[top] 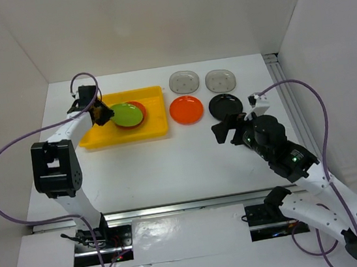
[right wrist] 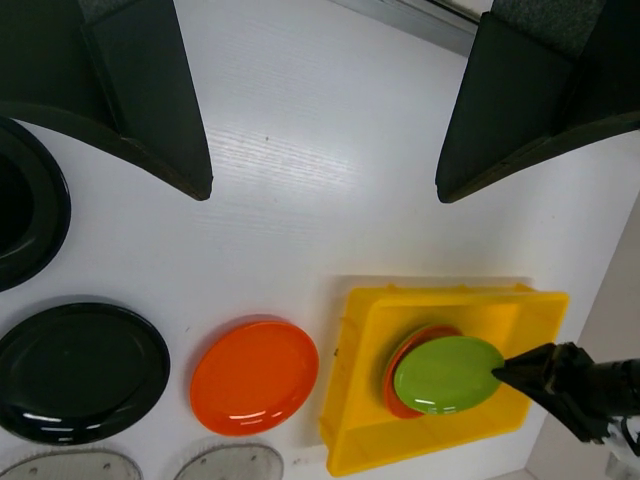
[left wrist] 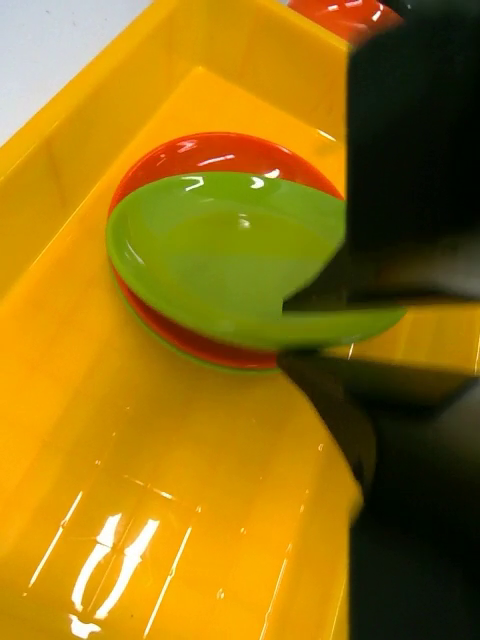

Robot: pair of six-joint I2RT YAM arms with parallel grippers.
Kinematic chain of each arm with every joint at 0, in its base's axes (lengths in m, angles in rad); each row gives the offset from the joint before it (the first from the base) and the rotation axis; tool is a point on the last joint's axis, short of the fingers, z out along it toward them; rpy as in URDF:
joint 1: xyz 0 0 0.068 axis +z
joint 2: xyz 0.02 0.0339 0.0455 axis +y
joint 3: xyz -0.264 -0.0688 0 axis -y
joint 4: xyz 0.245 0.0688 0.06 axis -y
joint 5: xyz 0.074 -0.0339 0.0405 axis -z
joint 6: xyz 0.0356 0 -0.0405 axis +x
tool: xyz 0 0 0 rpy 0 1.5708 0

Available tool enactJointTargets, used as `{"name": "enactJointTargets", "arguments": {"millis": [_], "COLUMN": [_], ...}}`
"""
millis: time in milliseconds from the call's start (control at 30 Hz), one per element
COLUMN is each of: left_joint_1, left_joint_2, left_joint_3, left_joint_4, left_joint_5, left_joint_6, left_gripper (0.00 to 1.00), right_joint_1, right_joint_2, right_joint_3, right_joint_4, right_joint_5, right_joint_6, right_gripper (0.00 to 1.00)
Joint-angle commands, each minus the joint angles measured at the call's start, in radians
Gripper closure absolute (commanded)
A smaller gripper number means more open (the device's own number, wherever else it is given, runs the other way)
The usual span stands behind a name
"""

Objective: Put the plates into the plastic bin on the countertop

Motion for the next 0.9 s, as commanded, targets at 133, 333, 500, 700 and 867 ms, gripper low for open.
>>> {"name": "enactJointTargets", "arguments": {"millis": [133,333,500,700,867], "left_joint_1": [-0.007,-0.060,-0.142,-0.314,-0.418], "left_joint_2": [-0.040,-0.152,-0.353,-0.683,-0.806], "left_joint_3": [0.012,0.012,-0.115,-0.288,-0.336], "left_joint_4": [0.062,0.009,-0.022,-0.025,-0.089], "left_joint_5": [0.060,0.028,0.048,0.038,0.029], "left_joint_6": [-0.009,0.028,0.008,0.019,0.056], "left_gripper": [0.18,0.00,0.00,0.00,0.00], "right_joint_1": [0.007,0.007,-0.064,-0.174,-0.211], "right_joint_2": [0.102,0.203,0.419,0.704,0.910], "right_joint_3": [-0.064,-0.140,-0.121,-0.055,0.019], "right_joint_4": [0.169,0.302,0.437,0.613,0.728], "right_joint_5": [-0.055,-0.095,-0.156,-0.231,-0.270], "right_joint_6": [0.004,0.048,0.057,0.117,0.161], "right_gripper": [0.00,0.00,0.03,0.08,0.15]}}
